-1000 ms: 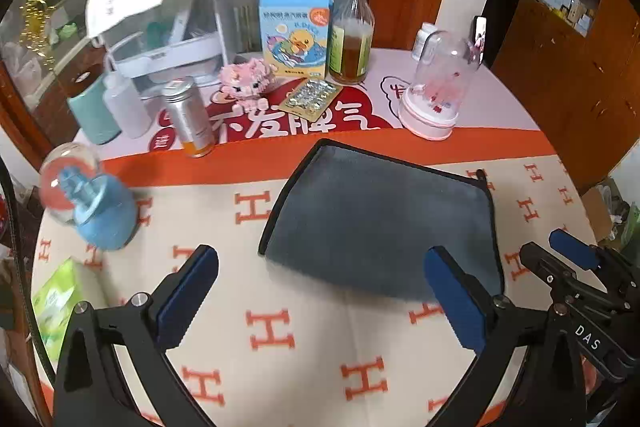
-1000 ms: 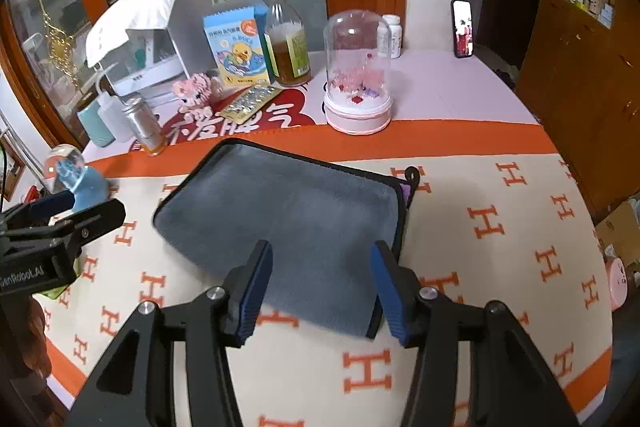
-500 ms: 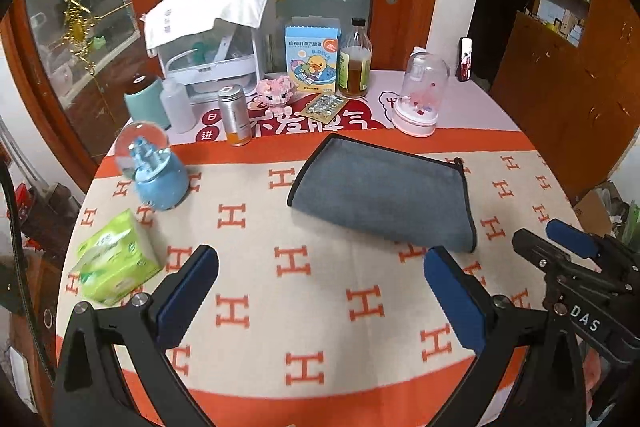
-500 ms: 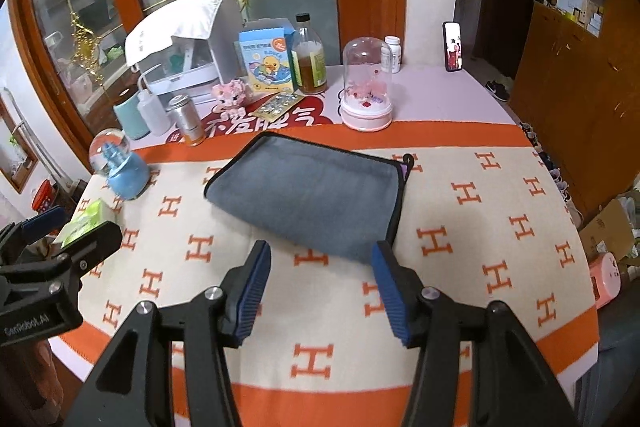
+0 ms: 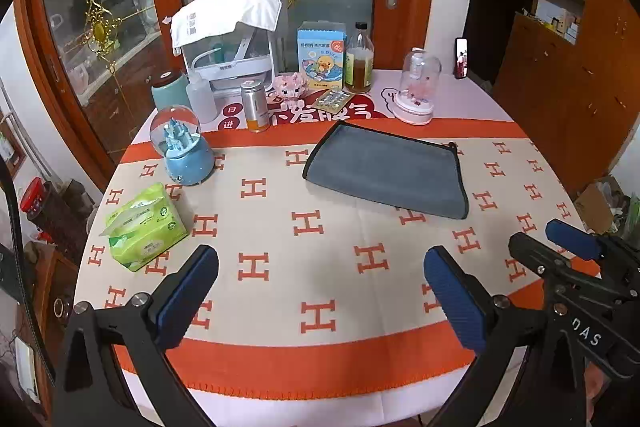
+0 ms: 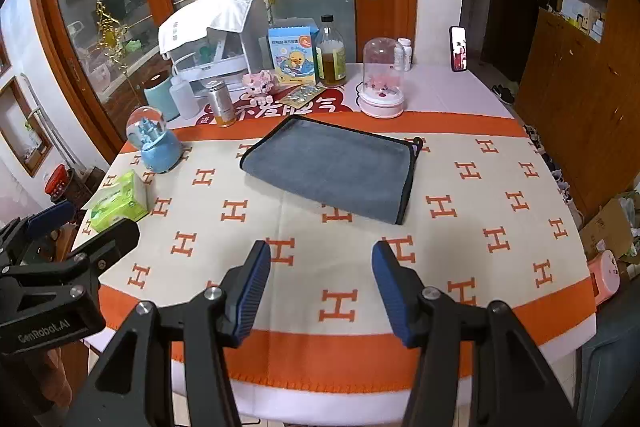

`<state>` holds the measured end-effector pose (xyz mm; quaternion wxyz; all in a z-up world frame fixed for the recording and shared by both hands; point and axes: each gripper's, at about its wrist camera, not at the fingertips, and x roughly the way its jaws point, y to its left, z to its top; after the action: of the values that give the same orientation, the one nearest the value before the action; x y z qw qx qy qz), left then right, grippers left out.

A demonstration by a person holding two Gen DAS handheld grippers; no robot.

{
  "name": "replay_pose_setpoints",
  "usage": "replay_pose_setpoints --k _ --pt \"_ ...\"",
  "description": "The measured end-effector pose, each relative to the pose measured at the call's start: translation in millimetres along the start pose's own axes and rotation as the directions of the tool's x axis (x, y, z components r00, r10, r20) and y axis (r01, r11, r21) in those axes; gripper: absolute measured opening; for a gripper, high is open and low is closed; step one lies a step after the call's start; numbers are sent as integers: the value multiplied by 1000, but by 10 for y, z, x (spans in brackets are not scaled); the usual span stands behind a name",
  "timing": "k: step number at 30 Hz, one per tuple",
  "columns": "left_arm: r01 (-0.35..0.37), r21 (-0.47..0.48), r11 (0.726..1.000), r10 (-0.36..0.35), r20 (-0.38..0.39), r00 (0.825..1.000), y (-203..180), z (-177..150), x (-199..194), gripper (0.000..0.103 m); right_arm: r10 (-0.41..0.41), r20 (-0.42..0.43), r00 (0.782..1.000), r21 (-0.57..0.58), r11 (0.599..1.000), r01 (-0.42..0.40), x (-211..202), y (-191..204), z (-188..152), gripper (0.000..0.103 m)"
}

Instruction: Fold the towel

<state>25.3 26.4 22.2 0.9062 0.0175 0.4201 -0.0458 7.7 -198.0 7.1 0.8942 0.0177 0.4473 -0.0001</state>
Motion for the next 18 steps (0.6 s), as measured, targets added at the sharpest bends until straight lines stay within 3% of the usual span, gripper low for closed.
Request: replay_pose_setpoints --k 18 --pt "17 -25 1000 -17 -11 1000 -132 -337 -449 102 41 -25 999 -9 999 -42 -405 55 -359 56"
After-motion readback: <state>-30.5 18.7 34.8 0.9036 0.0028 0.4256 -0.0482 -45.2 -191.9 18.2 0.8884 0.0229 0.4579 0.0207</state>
